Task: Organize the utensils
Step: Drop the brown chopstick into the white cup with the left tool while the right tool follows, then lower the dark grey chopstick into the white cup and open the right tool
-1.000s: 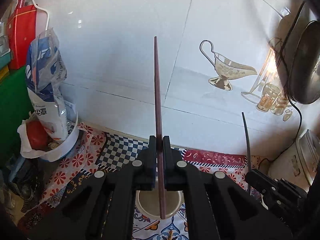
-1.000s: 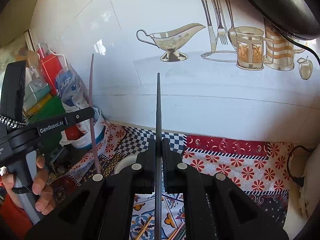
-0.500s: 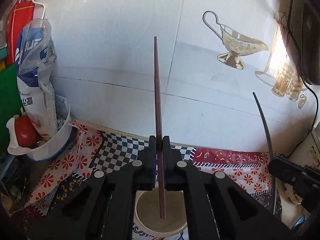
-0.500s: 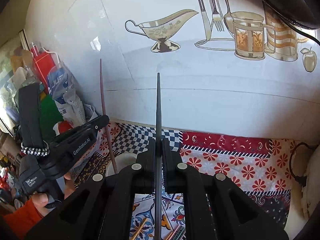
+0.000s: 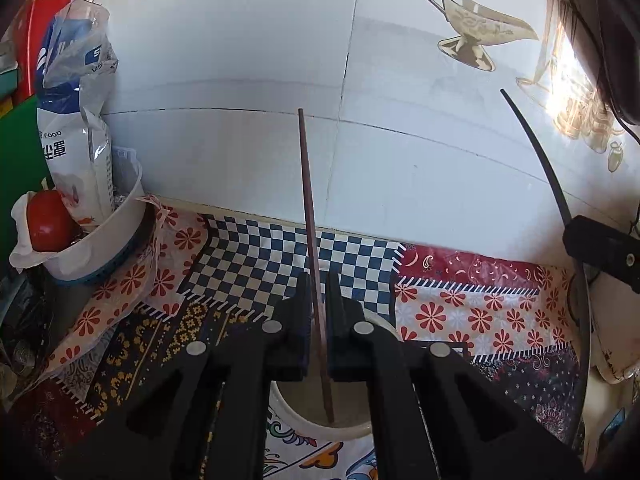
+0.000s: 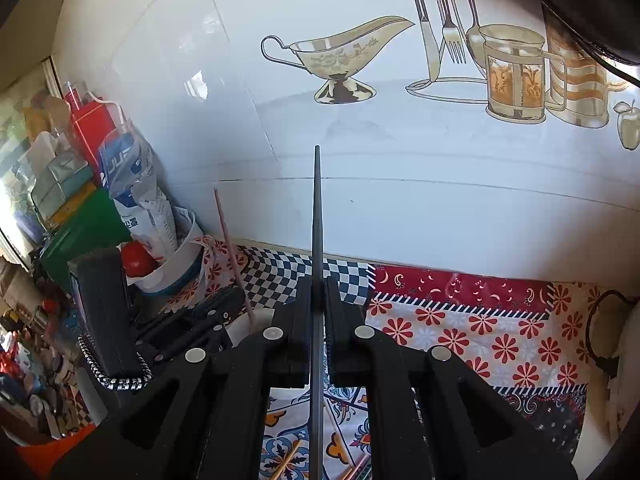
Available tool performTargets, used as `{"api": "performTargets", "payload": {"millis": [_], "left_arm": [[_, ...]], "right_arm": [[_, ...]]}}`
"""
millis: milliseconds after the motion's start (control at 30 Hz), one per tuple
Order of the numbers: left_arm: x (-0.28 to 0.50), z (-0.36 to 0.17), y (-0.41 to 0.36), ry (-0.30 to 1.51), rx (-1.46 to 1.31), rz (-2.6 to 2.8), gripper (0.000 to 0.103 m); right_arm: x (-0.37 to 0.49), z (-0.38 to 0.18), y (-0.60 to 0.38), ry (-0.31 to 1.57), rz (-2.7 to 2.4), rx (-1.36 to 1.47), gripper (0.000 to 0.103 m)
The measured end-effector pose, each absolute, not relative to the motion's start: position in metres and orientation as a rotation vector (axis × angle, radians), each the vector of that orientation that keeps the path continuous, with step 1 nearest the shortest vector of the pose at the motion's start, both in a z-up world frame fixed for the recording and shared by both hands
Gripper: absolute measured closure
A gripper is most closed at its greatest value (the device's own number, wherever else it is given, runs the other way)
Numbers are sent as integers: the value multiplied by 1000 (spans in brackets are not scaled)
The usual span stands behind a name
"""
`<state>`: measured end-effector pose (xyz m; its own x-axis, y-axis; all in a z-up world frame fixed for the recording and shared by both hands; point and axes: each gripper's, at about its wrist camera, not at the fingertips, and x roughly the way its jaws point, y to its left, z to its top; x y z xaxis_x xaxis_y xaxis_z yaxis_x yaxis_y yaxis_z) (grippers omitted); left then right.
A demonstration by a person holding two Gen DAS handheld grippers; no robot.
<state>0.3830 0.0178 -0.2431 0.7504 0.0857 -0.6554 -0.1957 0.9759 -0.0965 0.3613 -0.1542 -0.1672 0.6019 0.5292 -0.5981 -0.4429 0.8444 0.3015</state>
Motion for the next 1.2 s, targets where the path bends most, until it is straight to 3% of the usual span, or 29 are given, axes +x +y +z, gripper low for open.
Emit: {"api": "performTargets", "payload": {"millis": [167, 267, 333, 800, 1200], "left_arm": [[380, -239, 19, 733, -166, 138, 94], [375, -232, 24, 744, -211, 119, 78], [369, -225, 29, 746, -232, 110, 61], [318, -197, 75, 827, -239, 250, 47], [297, -205, 101, 856, -266, 323, 45]], "right_arm": [[360, -168, -151, 736, 576, 124, 98], [360, -167, -149, 734, 581, 123, 98], [360, -166, -147, 734, 586, 123, 98], [363, -163, -117, 717, 650, 92, 98], [393, -155, -74, 639, 732, 121, 98]]}}
